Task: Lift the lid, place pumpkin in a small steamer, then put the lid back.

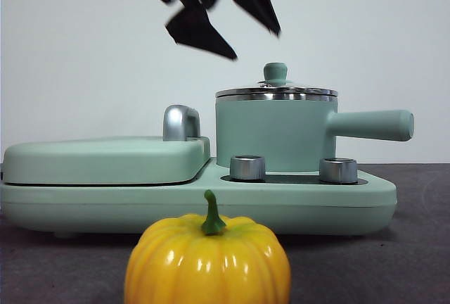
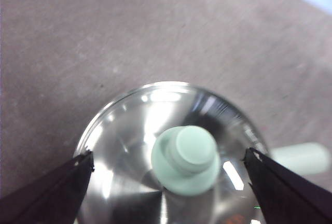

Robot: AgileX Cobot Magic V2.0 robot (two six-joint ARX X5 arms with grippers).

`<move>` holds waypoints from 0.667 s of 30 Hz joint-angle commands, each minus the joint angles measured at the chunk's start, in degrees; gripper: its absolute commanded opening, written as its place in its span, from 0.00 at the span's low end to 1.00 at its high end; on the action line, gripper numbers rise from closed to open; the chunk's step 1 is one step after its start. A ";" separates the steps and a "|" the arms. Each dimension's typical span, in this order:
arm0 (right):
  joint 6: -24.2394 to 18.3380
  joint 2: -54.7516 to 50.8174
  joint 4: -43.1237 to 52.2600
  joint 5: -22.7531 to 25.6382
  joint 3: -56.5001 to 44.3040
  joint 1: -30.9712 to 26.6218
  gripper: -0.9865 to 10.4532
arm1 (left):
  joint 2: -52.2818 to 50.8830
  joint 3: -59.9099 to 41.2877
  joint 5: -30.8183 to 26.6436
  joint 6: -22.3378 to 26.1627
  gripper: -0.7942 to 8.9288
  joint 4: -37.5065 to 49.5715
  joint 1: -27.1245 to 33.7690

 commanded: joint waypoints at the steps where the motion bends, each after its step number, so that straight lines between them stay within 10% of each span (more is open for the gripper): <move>1: 0.63 0.20 0.55 -0.15 0.72 0.04 0.47 | 2.49 1.31 -1.20 2.75 0.57 1.25 -1.51; 20: 0.63 0.20 0.55 -0.13 0.72 0.04 0.47 | 6.84 1.31 -4.44 5.05 0.49 4.15 -4.26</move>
